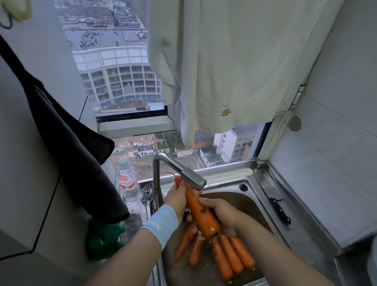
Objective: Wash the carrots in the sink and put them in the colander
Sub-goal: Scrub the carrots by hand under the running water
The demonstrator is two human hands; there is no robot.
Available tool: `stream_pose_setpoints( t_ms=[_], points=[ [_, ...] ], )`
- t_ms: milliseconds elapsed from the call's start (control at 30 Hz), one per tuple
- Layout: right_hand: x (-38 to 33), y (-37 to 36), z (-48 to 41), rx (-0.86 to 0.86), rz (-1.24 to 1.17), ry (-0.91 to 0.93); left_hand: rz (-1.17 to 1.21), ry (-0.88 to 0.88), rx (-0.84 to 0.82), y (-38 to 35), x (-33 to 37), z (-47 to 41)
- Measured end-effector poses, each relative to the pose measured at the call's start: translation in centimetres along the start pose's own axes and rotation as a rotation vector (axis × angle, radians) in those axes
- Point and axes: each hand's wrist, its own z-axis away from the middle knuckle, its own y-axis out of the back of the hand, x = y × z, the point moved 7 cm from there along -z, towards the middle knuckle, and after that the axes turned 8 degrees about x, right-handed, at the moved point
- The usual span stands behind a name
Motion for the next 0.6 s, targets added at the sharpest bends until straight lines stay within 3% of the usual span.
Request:
stream_pose_setpoints(
  t_ms=[100,233,333,433,600],
  points=[
    [-0.5,-0.2,0.1,-0.012,0.030,0.052,0.084,0.027,0.050,0.2,0.6,0.4],
    [-1.2,-0.7,0.3,0.108,0.117,0.117,0.149,0.042,0.010,0.5,0.5,0.7],
    [-1.2,-0.6,0.3,0.243,0.104,0.107,0.065,0.071,-0.063,0.4,-0.6,0.9],
    [-0.5,-0.3,0.0,0.240,-0.018,0.047,-0.031,0.078,-0.129,0.2,-1.0,1.5],
    [-0.8,0.1,-0.2,0.303,0.143,0.079,-0.206,-0.004,0.027,0.5,-0.1,0.6]
  ],
)
